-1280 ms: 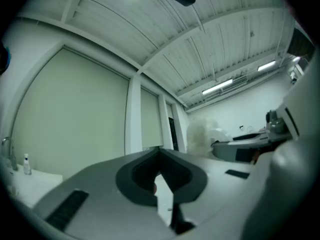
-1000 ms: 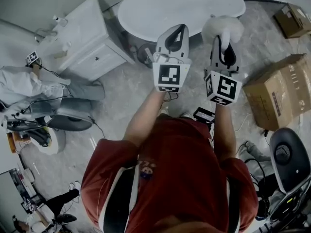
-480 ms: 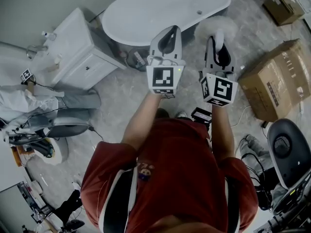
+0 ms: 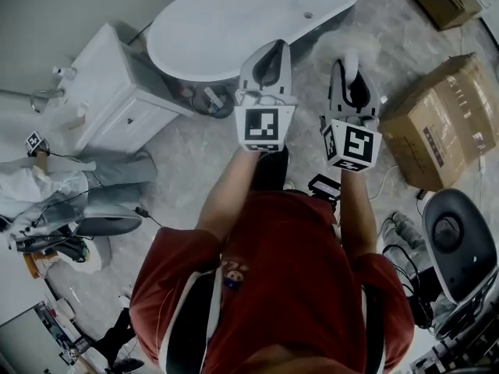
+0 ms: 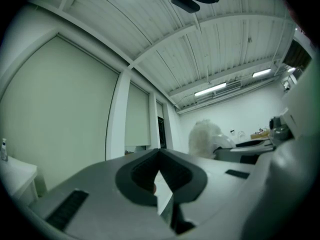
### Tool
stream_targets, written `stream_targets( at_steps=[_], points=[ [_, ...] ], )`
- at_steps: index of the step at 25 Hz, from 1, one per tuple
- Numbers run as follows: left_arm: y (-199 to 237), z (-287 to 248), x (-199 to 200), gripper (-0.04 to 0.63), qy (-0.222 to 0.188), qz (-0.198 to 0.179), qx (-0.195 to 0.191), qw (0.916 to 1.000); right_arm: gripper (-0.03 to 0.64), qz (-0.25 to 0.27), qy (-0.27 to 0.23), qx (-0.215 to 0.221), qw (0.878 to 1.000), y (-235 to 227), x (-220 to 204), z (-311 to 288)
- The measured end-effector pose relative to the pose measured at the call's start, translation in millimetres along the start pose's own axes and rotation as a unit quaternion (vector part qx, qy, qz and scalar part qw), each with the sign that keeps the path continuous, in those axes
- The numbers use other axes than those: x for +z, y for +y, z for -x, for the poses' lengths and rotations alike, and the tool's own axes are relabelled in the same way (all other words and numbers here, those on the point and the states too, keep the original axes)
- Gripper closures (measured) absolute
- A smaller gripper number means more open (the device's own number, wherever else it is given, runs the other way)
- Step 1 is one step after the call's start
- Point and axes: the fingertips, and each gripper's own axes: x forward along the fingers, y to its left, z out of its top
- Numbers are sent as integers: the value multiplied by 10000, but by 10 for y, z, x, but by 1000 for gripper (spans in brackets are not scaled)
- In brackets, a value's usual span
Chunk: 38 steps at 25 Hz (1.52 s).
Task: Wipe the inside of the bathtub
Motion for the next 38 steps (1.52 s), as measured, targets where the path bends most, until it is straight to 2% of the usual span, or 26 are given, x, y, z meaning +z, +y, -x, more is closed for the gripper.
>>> stream_targets(
  at_steps=[6, 16, 23, 31, 38],
  points=[
    [272, -539, -190, 578, -46, 61, 9, 10000, 522, 73, 44, 45, 10000, -90, -104, -641],
    [1195, -1649, -438, 578, -19, 157, 171, 9997, 522, 175, 166, 311, 9992, 12, -163, -2215],
    [1749, -2164, -645, 578, 17, 306, 401, 9987, 522, 270, 271, 517, 9979, 157, -258, -2979],
    [1933, -2528, -795, 578, 51, 272, 542, 9981, 522, 277, 278, 631, 9972, 67, -386, -3448],
    [1873, -3158, -1016, 578, 179, 135, 764, 9968, 522, 92, 276, 871, 9958, -370, -613, -4022]
  ],
)
